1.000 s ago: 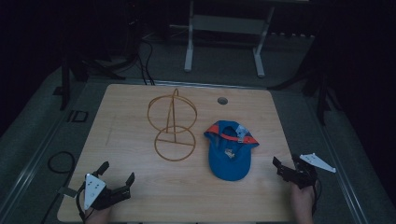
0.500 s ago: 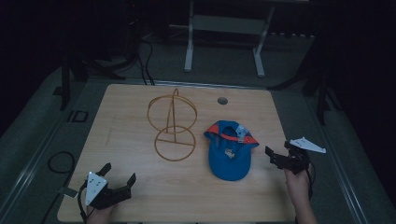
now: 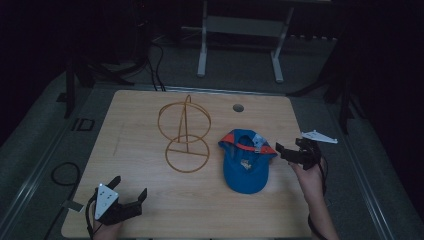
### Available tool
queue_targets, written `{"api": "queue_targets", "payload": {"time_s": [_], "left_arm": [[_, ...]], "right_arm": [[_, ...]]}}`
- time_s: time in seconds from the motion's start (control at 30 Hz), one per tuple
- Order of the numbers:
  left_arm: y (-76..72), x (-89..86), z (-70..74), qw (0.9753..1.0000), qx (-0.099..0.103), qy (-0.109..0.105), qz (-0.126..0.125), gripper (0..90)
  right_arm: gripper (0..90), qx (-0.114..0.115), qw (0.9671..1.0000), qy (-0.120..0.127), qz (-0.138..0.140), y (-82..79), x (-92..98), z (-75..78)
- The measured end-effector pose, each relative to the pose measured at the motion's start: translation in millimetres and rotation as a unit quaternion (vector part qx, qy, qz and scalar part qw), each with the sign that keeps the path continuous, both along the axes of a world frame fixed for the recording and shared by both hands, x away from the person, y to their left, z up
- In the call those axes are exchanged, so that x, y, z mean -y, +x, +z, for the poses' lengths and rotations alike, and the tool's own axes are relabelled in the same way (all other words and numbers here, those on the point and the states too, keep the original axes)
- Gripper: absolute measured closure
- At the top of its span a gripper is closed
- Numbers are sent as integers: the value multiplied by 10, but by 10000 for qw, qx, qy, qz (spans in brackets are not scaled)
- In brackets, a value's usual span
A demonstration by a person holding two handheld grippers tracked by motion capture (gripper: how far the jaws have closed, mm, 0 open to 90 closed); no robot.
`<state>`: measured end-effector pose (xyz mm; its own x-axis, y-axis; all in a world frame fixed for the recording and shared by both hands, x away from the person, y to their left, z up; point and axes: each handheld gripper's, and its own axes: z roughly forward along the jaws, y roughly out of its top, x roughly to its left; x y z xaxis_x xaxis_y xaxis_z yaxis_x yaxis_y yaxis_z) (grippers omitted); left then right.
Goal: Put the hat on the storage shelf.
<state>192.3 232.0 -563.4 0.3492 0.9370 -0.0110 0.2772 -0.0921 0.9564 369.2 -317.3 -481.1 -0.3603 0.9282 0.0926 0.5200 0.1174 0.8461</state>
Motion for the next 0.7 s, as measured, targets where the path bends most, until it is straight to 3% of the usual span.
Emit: {"api": "queue_targets", "payload": {"time_s": [0.17,0.3,0.33,0.43,0.7], "left_arm": [[2,6,-2,10000,-11,17,-36,20],[7,22,-6,9999,-72,56,-103,20],[6,22,-6,9999,-74,51,-102,20],[5,17,-6,9999,-74,26,-97,20],[4,-14,-2,9999,-94,-48,-96,20]], "right_arm": [[131,28,9999,-18,99,112,-89,0],[238,-55,9996,-118,253,234,-195,-38],[299,-91,9993,-145,322,274,-244,-58],[357,-200,9987,-175,443,339,-315,-93],[384,-304,9977,-363,479,472,-471,-173]]}}
